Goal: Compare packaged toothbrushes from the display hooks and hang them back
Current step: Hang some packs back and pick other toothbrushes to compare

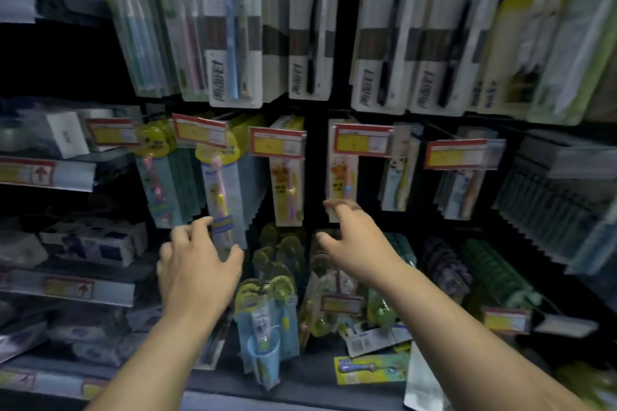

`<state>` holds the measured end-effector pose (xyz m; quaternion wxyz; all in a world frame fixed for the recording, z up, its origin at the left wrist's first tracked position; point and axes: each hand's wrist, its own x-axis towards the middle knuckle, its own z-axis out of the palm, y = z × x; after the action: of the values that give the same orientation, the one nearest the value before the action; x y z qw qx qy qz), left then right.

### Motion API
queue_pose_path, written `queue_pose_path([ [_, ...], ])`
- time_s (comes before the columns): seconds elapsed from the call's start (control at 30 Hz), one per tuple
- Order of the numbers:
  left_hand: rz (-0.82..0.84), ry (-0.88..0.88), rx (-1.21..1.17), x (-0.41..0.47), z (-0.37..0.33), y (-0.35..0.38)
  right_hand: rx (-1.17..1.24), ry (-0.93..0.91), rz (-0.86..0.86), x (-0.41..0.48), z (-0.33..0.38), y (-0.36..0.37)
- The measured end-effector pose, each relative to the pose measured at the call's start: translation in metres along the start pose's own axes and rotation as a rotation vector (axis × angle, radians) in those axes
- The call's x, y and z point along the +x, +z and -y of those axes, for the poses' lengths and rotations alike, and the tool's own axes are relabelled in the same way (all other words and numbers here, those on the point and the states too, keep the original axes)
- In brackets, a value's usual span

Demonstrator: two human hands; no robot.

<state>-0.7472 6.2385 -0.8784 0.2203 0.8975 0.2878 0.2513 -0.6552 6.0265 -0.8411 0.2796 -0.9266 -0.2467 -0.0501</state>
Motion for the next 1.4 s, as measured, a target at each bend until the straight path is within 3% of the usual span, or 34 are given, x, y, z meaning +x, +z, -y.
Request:
queue_pose_path([
  [0.5,0.182,0.544,-0.058,-0.076,-0.154,0.054,-0.183,0.174,-0.121,-0.086,-0.114,-0.086],
  [0.83,0.273,0.659,-0.062,-0.127,-0.218,0.098,-0.167,0.233,-0.214,-0.118,-0.159,-0.108],
  [1.07,0.269,0.682,0.02,-0.122,-0.22,0.059,-0.135,0.196,-0.221,-0.114,-0.129,-0.129],
  [1.23,0.231,0.773,0.119,-0.108,-0.212,-0.004,-0.23,0.092,-0.2,-0.119,-0.078,-0.16],
  [1.4,0.118,0.793,0.063,-0.085,-0.207,-0.079,-0.184,-0.012,-0.268,-0.119,-0.018,-0.197],
])
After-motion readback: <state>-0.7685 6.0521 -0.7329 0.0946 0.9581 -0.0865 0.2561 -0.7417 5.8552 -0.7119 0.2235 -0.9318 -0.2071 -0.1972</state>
